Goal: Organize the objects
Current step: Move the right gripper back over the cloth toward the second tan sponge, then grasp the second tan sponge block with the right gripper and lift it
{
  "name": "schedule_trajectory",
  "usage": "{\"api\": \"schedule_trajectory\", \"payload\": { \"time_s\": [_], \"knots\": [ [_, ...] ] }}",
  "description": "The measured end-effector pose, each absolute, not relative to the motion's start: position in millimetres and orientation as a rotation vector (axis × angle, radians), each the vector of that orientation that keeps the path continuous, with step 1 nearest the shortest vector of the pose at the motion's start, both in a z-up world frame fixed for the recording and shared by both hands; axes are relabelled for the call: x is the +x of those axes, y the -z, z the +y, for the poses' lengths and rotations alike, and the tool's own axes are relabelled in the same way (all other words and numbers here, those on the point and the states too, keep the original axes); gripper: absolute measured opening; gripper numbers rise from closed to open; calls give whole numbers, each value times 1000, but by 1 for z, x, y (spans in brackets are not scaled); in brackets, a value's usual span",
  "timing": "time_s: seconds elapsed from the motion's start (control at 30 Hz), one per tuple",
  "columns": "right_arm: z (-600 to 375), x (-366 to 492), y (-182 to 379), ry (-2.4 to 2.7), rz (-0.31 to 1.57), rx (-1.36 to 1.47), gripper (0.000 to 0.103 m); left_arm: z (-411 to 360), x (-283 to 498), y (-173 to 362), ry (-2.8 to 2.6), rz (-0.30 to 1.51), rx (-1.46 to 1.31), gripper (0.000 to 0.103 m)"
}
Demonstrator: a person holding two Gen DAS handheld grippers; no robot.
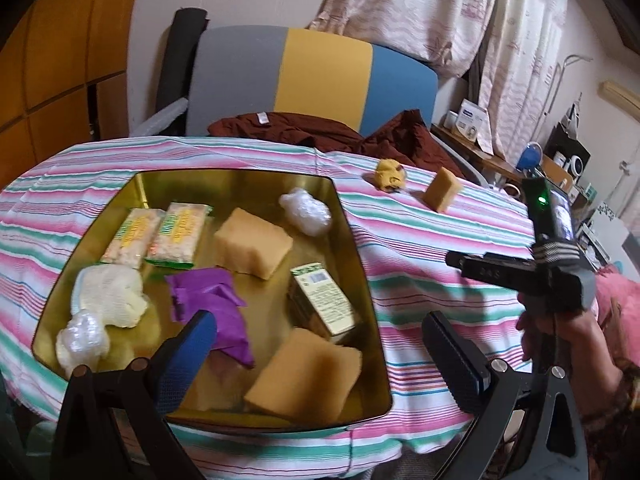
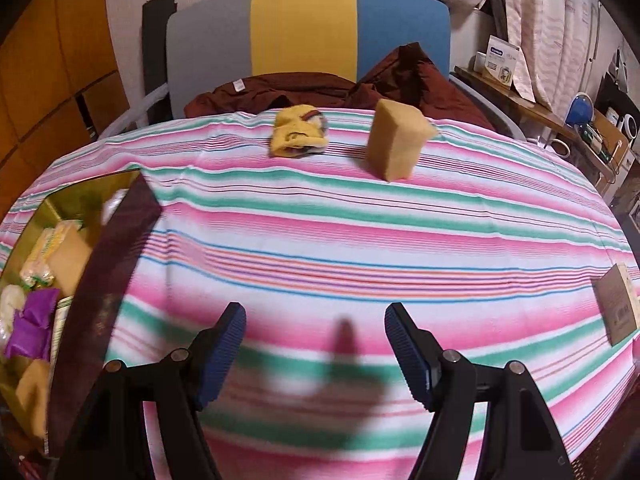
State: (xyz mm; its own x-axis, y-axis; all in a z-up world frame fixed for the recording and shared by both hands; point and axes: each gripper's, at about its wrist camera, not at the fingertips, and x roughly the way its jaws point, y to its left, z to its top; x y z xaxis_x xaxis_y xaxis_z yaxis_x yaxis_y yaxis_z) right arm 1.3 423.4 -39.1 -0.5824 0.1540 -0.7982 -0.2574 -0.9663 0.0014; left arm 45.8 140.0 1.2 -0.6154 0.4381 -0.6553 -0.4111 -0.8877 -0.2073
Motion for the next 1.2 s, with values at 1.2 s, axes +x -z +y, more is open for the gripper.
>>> {"api": "schedule_trajectory", "payload": {
  "time_s": [1.2],
  "knots": [
    [559, -13, 8, -2697, 360, -989, 75, 202, 52, 10, -2302, -6, -1101, 103]
  ]
}}
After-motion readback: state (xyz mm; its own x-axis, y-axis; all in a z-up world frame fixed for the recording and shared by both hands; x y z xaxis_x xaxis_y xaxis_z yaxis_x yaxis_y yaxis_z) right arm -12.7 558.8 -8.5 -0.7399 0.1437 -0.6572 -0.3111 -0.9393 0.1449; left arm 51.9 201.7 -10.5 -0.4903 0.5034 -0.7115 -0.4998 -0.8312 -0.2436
